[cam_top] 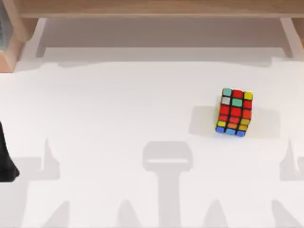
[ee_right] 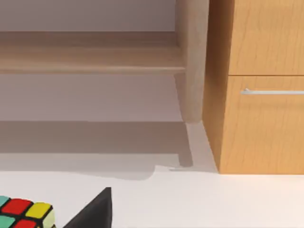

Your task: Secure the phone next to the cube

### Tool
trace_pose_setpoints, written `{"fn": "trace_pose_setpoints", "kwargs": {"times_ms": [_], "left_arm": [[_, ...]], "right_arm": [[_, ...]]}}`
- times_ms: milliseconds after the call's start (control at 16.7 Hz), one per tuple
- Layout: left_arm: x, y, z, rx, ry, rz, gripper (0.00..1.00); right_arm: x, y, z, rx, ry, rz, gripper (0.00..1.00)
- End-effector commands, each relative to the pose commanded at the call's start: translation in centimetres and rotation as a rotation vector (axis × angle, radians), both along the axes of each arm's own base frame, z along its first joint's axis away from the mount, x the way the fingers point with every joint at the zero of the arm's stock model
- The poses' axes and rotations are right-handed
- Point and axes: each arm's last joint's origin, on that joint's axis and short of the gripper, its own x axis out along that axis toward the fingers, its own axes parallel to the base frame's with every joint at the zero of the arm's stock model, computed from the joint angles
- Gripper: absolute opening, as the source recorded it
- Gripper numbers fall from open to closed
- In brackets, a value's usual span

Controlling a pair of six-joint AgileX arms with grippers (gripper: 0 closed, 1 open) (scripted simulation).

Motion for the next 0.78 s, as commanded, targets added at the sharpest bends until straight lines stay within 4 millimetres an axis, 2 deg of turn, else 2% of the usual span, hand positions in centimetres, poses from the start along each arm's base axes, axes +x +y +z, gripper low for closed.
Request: {"fn": "trace_pose_setpoints", "kwargs": {"times_ms": [180, 360, 600, 780], "left_arm": [[0.0, 0.1, 0.2, 0.003, 0.008, 0.006, 1.0], [0.2, 0.6, 1.5, 0.03, 0.085, 0.053, 1.0], [1.7, 2.2, 4.1, 0.074, 0.316, 0.157, 1.0], [4.3, 4.5, 5.8, 0.083, 0.566, 0.235, 1.0]], "right_arm": [[0.0, 0.0, 0.0, 0.0, 0.0, 0.0, 1.0], [0.0, 0.0, 0.0, 0.0, 0.0, 0.0, 1.0], [0.0, 0.0, 0.0, 0.0, 0.0, 0.0, 1.0], [0.0, 0.0, 0.0, 0.0, 0.0, 0.0, 1.0]]}}
